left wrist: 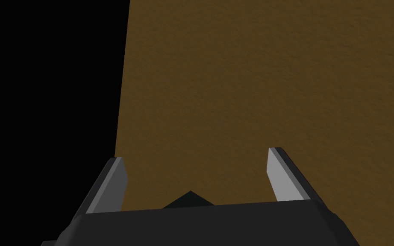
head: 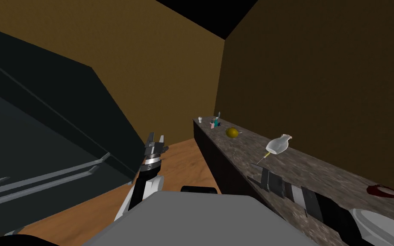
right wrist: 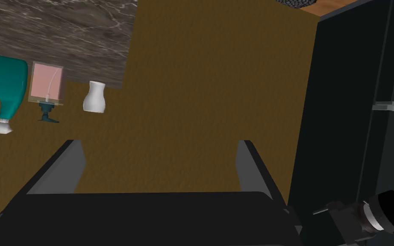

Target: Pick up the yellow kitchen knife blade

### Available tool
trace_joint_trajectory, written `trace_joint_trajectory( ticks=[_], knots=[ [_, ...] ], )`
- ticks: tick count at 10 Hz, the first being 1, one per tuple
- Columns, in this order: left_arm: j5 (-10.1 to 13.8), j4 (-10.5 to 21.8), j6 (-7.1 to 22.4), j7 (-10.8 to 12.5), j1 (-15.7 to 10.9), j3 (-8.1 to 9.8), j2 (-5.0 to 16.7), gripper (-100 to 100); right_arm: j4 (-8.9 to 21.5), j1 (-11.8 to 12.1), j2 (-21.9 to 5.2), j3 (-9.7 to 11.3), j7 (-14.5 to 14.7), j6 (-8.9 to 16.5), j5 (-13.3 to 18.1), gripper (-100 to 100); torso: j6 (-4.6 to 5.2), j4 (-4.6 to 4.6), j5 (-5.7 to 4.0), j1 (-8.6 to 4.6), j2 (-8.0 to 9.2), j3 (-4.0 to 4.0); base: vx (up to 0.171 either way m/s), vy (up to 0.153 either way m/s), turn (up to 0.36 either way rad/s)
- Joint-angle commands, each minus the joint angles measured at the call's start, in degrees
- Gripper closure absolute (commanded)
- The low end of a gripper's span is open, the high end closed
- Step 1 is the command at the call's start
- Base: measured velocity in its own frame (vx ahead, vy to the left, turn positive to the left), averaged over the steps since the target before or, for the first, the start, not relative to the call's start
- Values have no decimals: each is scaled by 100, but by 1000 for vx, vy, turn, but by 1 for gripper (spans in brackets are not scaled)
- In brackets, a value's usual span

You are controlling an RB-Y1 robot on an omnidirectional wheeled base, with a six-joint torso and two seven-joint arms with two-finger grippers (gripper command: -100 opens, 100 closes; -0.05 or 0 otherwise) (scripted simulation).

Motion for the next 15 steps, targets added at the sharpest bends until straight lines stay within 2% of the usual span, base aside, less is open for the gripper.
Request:
trace_joint_trajectory(
  ticks=[1,2,3,4,5,6,7,8,9,10,11,12,13,14,15],
  knots=[
    [0,0,0,0,0,0,0,0,58,76,-106,-53,82,-66,213,-100,0,0,0,0,0,0,6,-48,138],
    [0,0,0,0,2,1,0,0,260,127,-333,-95,235,-182,411,-100,10,0,-1,0,0,0,8,-37,276],
    [0,0,0,0,0,0,0,0,260,127,-333,-95,235,-182,521,-100,3,0,0,2,-1,-1,2,-37,154],
    [0,0,0,0,2,1,0,0,466,174,-551,-130,392,-302,721,-100,9,0,0,4,0,0,6,-44,276],
    [0,0,0,0,1,0,0,0,466,174,-551,-130,392,-302,828,-100,3,0,1,0,-3,-2,4,-47,151],
    [0,0,0,0,2,1,0,0,673,215,-760,-157,554,-423,1023,-100,10,0,-1,1,-2,-1,7,-44,282],
    [0,0,0,0,1,1,0,0,673,215,-760,-157,554,-423,1132,-100,4,-1,0,0,-4,-2,7,-46,150],
    [0,0,0,0,2,1,0,0,881,252,-958,-178,719,-545,1323,-100,11,0,-1,1,-4,-2,2,-54,230],
    [0,0,0,0,1,1,0,0,881,252,-958,-178,719,-545,1430,-100,5,-1,-1,-3,-3,-2,1,-47,155],
    [0,0,0,0,2,1,0,0,1088,283,-1144,-191,886,-667,1623,-100,11,0,-1,1,-2,-1,-2,-48,304],
    [0,0,0,0,1,1,0,0,1088,283,-1144,-191,886,-667,1722,-100,5,0,0,0,-2,-1,1,-53,116],
    [0,0,0,0,2,2,0,0,1293,309,-1316,-198,1052,-787,1928,-100,12,0,-2,0,-3,-1,12,-52,219],
    [0,0,0,0,1,1,0,0,1293,309,-1316,-198,1052,-787,2005,-100,6,-1,-1,-2,-8,-4,8,-47,128],
    [0,0,0,0,2,2,0,0,1493,329,-1475,-199,1218,-906,2202,-100,13,-1,-1,2,-6,-3,3,-43,242],
    [0,0,0,0,1,1,0,0,1493,329,-1475,-199,1218,-906,2277,-100,6,-1,-1,2,-7,-4,-1,-46,108]
  ],
)
